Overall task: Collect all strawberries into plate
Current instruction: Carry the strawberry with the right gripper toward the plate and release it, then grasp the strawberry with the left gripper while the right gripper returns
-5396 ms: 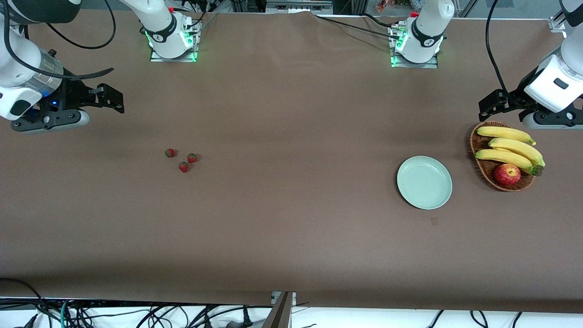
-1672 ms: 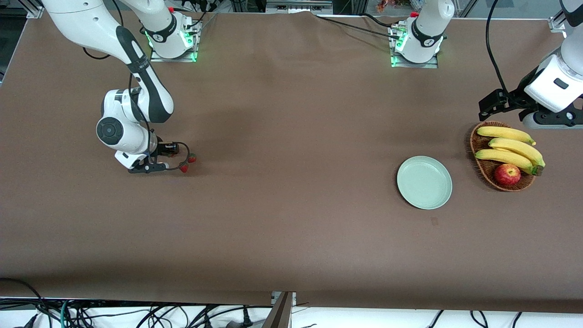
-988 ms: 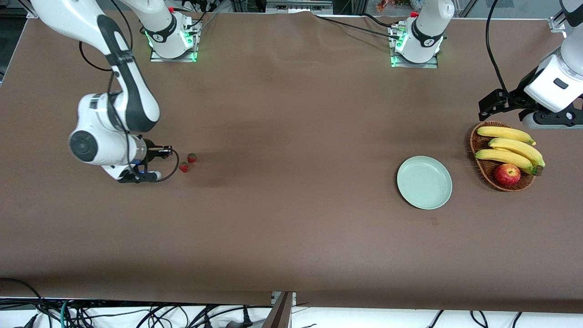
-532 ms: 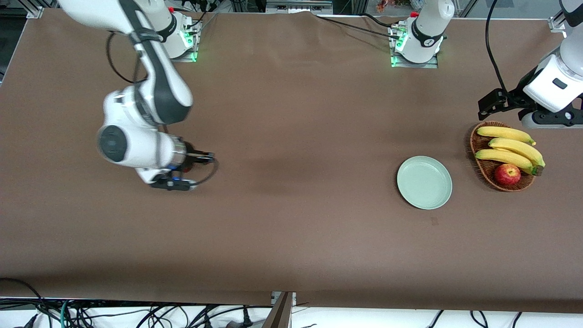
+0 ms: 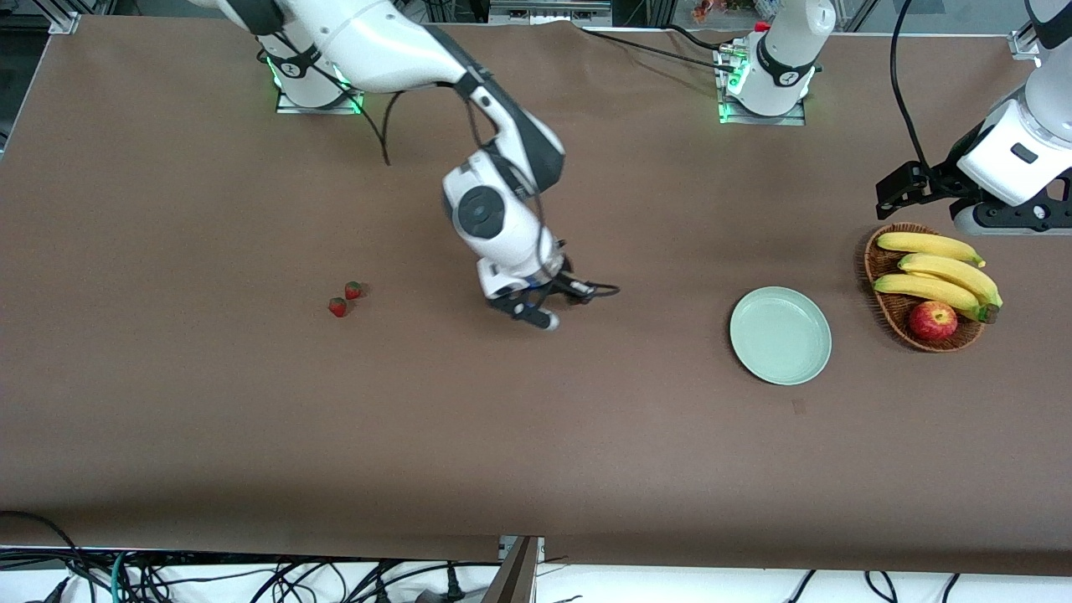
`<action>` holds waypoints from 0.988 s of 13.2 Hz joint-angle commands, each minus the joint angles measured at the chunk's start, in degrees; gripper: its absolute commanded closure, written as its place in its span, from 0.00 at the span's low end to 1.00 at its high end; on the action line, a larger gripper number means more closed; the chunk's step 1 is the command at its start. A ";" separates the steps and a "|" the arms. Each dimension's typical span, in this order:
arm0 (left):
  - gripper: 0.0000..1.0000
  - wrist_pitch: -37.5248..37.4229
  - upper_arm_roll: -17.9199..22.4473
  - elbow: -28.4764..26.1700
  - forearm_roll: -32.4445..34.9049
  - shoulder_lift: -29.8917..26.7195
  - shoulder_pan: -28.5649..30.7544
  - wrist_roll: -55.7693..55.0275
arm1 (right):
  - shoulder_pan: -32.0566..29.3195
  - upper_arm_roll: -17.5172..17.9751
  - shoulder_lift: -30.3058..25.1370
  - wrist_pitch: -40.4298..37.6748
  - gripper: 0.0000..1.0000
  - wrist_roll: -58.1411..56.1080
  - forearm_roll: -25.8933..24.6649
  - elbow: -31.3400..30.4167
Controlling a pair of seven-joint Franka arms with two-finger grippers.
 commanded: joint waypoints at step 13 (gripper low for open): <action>0.00 6.56 -1.31 0.49 -7.26 15.03 -3.73 0.16 | -7.22 -15.55 -11.58 -36.56 0.23 -32.53 -2.42 -4.88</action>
